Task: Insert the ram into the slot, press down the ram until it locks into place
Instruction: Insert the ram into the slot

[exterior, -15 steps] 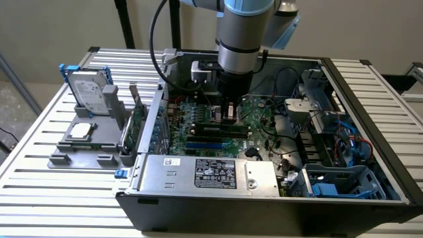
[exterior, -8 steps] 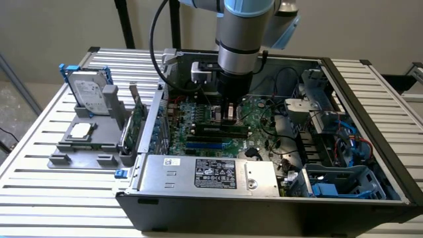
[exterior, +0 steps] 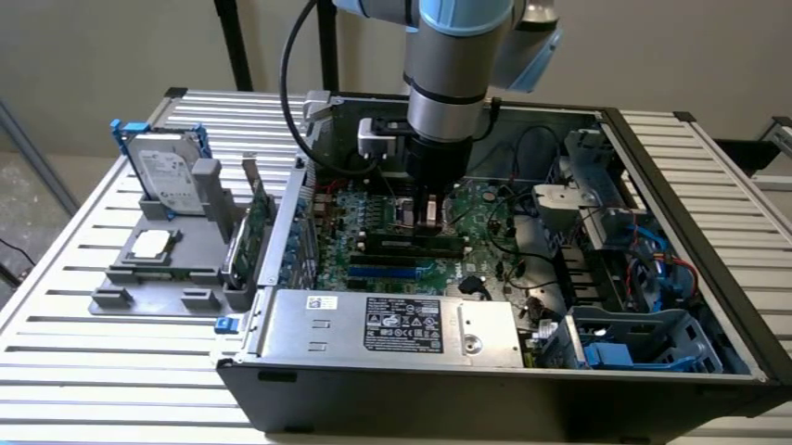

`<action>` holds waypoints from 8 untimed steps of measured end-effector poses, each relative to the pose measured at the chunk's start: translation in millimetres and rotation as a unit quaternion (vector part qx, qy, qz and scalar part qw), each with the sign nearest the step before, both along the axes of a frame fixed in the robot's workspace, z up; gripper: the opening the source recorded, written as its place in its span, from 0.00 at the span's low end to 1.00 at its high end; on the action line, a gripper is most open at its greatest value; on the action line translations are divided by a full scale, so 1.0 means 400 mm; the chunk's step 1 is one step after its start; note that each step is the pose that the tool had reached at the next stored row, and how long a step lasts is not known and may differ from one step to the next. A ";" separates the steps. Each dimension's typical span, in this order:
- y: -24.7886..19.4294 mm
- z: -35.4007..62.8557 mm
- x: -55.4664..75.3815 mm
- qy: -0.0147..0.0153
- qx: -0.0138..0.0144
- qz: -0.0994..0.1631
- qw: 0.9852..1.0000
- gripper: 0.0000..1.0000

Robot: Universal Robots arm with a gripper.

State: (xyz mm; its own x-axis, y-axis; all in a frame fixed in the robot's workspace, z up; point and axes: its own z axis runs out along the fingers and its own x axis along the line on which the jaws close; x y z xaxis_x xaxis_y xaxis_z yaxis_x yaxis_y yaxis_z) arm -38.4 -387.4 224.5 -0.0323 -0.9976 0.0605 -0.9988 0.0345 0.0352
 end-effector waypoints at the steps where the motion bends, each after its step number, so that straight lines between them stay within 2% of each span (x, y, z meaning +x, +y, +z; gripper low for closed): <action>1: 0.000 0.000 0.000 0.000 0.000 0.000 1.000 0.15; 2: 0.000 0.001 0.000 0.000 0.000 0.000 1.000 0.15; 3: 0.000 0.005 0.000 0.000 0.001 0.000 1.000 0.21; 8: -0.002 0.035 0.000 0.000 0.004 0.000 1.000 0.21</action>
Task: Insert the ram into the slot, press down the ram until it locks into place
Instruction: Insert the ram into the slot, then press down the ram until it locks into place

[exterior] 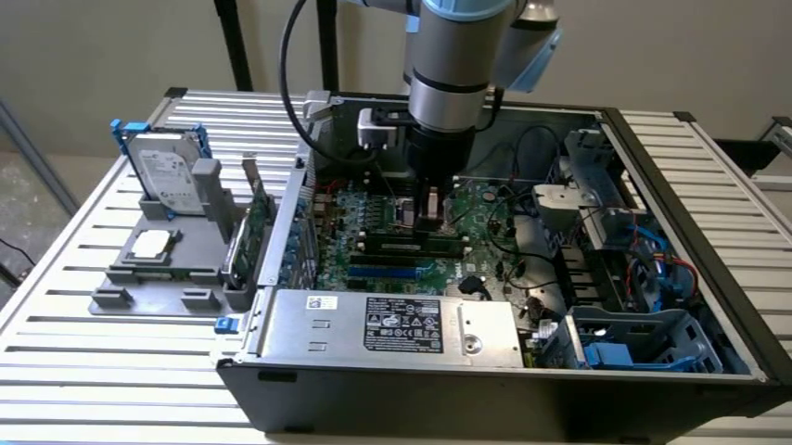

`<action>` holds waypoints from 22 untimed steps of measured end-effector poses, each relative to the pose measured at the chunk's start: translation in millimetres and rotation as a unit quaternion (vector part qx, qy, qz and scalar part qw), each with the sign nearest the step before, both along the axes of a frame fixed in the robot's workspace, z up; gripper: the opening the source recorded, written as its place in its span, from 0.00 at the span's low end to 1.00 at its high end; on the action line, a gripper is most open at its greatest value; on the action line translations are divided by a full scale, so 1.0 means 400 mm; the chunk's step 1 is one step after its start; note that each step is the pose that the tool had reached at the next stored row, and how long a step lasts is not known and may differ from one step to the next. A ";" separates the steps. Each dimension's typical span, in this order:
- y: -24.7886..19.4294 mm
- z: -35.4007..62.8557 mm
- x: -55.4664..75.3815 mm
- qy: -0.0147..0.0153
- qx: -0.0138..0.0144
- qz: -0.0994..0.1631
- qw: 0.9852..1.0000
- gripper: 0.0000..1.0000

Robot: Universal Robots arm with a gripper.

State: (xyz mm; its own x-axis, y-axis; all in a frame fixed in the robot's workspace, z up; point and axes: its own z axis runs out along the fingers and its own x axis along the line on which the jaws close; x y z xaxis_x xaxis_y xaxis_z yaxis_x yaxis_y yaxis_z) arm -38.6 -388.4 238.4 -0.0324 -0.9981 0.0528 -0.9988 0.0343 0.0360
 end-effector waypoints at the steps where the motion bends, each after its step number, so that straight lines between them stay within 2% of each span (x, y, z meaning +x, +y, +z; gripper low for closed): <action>1: 0.000 0.005 -0.001 0.000 0.001 0.000 1.000 0.21; 3: -0.001 0.011 -0.003 0.000 0.003 0.000 1.000 0.19; 4: -0.001 0.011 -0.003 0.000 0.004 0.000 1.000 0.13; 22: 0.000 0.008 -0.004 0.000 0.004 0.000 1.000 0.11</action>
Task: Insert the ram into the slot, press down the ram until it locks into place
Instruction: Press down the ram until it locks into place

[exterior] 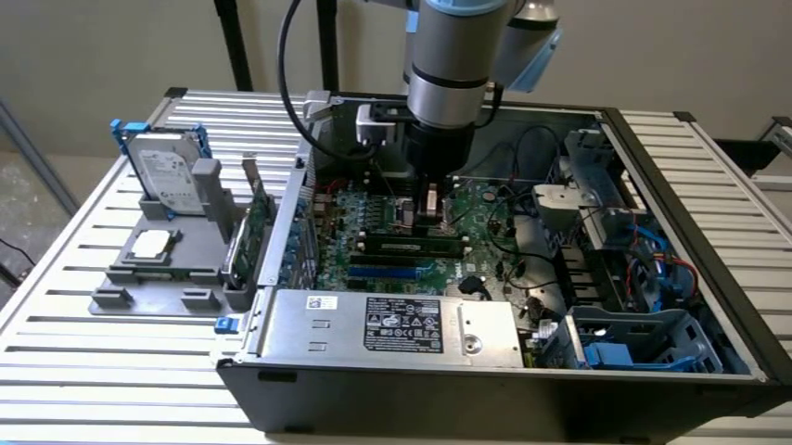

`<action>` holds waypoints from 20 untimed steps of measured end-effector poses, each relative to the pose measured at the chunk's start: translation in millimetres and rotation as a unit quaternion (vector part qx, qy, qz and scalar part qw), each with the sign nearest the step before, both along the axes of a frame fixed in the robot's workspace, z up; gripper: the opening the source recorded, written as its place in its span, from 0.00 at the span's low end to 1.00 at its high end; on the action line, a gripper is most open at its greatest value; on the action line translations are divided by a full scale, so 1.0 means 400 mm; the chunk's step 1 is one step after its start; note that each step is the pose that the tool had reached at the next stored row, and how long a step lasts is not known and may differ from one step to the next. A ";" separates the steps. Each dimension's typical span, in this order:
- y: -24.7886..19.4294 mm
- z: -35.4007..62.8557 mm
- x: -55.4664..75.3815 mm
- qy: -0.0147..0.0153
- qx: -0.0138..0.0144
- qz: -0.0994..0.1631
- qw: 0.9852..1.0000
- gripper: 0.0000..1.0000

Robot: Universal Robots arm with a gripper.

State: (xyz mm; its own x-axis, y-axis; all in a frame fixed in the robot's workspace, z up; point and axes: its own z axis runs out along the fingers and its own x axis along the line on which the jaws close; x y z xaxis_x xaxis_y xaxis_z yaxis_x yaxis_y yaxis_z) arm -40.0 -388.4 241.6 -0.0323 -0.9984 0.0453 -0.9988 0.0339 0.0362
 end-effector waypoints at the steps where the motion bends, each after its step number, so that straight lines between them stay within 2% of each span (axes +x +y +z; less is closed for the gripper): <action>1: 0.000 -0.001 0.000 0.000 0.000 0.000 1.000 0.11; 8: 0.002 -0.013 -0.001 -0.001 0.000 0.000 1.000 0.11; 20: 0.002 -0.041 -0.004 -0.004 0.000 0.000 1.000 0.11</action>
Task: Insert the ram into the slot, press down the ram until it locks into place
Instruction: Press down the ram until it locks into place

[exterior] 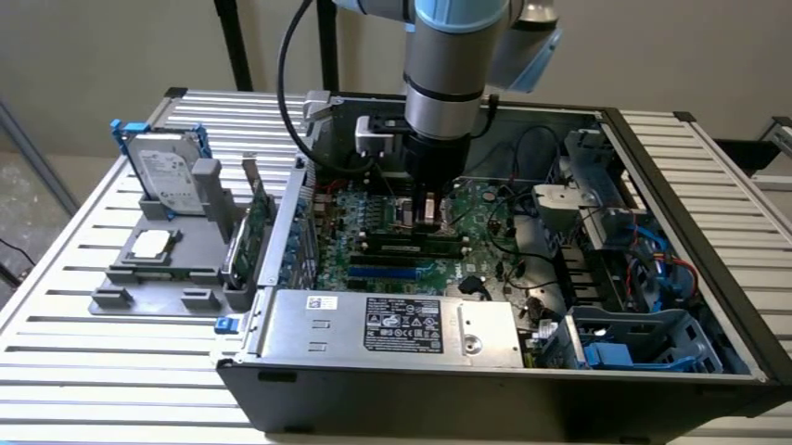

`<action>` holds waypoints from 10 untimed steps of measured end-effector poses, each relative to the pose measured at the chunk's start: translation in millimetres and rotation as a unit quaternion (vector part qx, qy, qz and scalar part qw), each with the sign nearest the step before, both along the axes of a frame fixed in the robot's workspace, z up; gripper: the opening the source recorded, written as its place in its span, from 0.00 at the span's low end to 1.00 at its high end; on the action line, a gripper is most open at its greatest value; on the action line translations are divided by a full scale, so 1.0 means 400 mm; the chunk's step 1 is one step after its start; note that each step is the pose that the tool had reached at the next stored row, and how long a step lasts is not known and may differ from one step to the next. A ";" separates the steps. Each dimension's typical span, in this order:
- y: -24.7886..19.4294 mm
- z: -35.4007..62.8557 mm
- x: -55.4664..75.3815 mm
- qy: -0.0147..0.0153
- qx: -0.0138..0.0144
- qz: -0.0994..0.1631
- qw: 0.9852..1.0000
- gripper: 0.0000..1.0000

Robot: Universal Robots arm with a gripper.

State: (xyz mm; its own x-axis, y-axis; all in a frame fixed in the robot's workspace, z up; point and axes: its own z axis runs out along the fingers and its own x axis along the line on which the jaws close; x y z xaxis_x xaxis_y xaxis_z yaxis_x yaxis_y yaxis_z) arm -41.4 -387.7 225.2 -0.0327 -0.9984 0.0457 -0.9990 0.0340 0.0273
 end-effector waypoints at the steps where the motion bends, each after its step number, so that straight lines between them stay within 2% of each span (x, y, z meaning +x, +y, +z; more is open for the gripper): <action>1: 0.000 0.000 0.000 0.000 0.000 0.000 1.000 0.11; 3: 0.001 0.013 0.000 -0.001 0.001 0.000 1.000 0.11; 10: 0.000 0.090 0.000 0.000 0.000 0.000 1.000 0.11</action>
State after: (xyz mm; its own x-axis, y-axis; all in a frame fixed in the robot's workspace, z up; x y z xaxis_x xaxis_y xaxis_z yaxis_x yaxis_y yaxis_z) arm -41.2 -387.6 261.3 -0.0329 -0.9984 0.0452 -0.9990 0.0342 0.0274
